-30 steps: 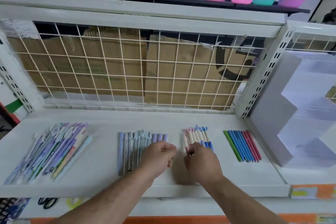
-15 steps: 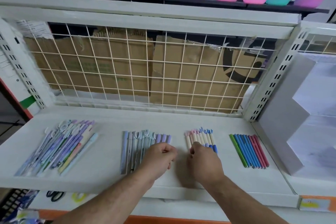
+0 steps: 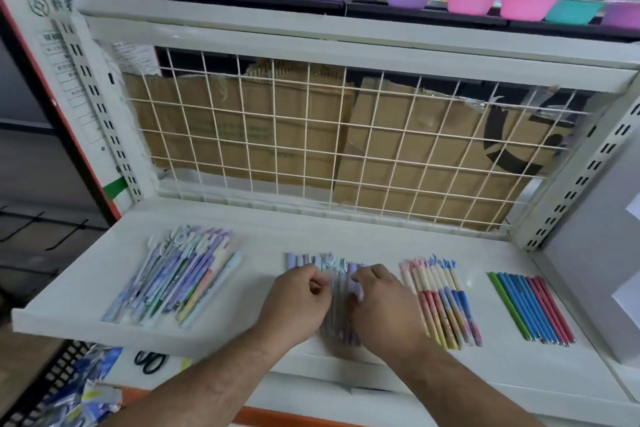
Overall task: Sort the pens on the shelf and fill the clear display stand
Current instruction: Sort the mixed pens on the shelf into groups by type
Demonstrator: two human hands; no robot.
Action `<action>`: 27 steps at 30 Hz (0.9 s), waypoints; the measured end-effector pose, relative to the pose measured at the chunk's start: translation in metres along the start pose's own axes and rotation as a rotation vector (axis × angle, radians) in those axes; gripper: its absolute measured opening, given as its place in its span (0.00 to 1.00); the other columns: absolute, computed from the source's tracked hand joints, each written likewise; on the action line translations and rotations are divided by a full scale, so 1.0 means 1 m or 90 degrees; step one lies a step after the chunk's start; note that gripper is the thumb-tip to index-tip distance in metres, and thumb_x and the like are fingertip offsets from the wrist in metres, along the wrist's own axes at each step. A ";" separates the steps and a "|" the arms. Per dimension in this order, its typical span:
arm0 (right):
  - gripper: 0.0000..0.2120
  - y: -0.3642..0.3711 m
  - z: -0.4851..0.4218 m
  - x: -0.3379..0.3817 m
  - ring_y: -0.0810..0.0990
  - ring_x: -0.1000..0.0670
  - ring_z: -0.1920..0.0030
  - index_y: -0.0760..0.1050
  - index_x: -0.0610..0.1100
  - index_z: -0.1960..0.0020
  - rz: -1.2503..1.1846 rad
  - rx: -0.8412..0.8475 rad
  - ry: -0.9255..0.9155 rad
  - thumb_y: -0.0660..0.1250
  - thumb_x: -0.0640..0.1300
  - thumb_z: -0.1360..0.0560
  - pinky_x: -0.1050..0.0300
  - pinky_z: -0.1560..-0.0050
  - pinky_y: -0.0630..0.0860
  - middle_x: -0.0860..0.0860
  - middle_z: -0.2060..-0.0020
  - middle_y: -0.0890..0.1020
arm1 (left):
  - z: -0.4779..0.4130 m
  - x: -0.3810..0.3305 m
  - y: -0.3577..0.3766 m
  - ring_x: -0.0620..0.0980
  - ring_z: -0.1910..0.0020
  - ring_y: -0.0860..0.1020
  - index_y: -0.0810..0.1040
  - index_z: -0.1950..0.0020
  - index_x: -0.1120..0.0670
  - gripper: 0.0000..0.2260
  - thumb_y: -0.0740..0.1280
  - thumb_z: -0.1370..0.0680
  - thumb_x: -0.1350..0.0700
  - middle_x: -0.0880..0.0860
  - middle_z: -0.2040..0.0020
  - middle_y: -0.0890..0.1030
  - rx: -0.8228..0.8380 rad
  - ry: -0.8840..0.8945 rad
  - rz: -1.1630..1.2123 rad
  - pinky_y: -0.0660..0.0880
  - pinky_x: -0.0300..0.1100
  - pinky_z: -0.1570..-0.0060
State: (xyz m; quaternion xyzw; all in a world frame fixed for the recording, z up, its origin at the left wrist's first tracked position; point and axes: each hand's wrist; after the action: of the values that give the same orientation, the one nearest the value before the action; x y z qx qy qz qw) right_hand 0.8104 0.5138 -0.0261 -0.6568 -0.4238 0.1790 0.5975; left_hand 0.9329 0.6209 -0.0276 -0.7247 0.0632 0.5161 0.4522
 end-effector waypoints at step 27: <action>0.11 0.043 -0.022 0.114 0.84 0.49 0.55 0.81 0.48 0.45 -0.066 -0.060 -0.012 0.69 0.46 0.26 0.59 0.63 0.73 0.52 0.48 0.82 | -0.029 0.099 -0.114 0.53 0.46 0.79 0.76 0.43 0.54 0.15 0.62 0.23 0.46 0.54 0.45 0.79 0.020 -0.042 -0.536 0.72 0.43 0.57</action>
State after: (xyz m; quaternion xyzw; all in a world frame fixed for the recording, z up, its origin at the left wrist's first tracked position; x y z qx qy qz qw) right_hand 0.9068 0.5906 -0.0304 -0.6595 -0.4705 0.1337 0.5708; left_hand 1.0622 0.7042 -0.0386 -0.6634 -0.2449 0.3079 0.6364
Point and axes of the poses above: each hand's wrist, its own z-axis away from the middle knuckle, its own y-axis out of the palm, x = y × z
